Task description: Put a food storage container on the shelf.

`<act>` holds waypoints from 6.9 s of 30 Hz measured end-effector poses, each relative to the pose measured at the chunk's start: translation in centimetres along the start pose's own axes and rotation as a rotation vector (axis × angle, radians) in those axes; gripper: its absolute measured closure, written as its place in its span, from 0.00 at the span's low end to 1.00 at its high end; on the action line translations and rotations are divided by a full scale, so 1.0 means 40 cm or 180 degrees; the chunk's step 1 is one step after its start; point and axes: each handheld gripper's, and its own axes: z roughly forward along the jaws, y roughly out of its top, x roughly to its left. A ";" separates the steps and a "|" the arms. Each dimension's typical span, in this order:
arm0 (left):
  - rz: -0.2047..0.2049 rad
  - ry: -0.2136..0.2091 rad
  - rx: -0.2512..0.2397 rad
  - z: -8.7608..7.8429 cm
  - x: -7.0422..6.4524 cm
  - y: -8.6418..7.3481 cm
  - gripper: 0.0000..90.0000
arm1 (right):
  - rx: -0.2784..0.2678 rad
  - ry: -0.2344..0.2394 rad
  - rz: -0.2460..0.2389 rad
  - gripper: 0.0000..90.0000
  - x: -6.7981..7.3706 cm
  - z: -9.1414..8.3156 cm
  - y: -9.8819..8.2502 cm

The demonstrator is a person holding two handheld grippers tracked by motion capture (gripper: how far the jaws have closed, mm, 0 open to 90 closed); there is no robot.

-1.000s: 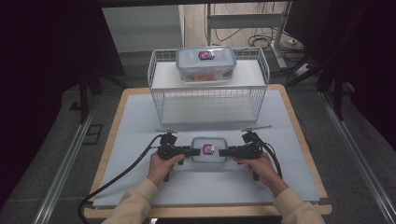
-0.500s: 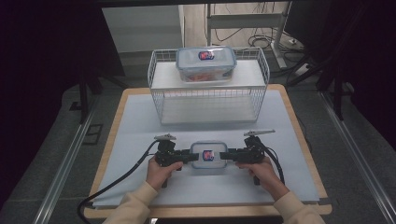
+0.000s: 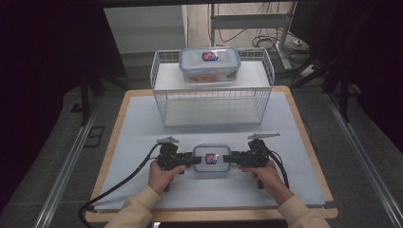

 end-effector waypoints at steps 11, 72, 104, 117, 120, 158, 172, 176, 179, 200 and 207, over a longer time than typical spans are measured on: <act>0.0067 0.0001 -0.0056 -0.016 -0.014 0.013 0.56 | -0.0093 -0.0004 -0.0138 0.58 0.020 -0.015 0.015; 0.0600 0.0164 -0.0588 -0.204 -0.139 0.415 0.56 | -0.0590 -0.0134 -0.0745 0.57 0.176 -0.178 0.410; 0.0528 0.0137 -0.0655 -0.215 -0.093 0.674 0.56 | -0.0590 -0.0135 -0.0681 0.57 0.134 -0.201 0.667; 0.0386 0.0140 -0.0755 -0.190 -0.028 0.757 0.56 | -0.0540 -0.0208 -0.0597 0.56 0.089 -0.167 0.773; 0.0324 0.0133 -0.0772 -0.188 -0.018 0.766 0.56 | -0.0521 -0.0199 -0.0589 0.56 0.084 -0.161 0.791; 0.0064 0.0162 -0.1030 -0.208 0.015 0.714 0.25 | -0.0922 -0.0454 -0.0305 0.35 0.057 -0.204 0.731; 0.0147 0.0245 -0.0956 -0.243 0.017 0.632 0.27 | -0.0825 -0.0370 -0.0414 0.33 0.060 -0.236 0.631; 0.0193 0.0220 -0.0944 -0.252 0.013 0.592 0.27 | -0.0807 -0.0332 -0.0463 0.33 0.058 -0.241 0.591; 0.0222 0.0200 -0.0939 -0.255 0.010 0.551 0.27 | -0.0776 -0.0297 -0.0512 0.33 0.059 -0.239 0.557; 0.0275 0.0133 -0.0866 -0.262 0.004 0.383 0.28 | -0.0804 -0.0121 -0.0462 0.33 0.016 -0.264 0.403; 0.0283 0.0142 -0.0825 -0.250 0.003 0.351 0.28 | -0.0782 -0.0106 -0.0447 0.32 0.003 -0.275 0.360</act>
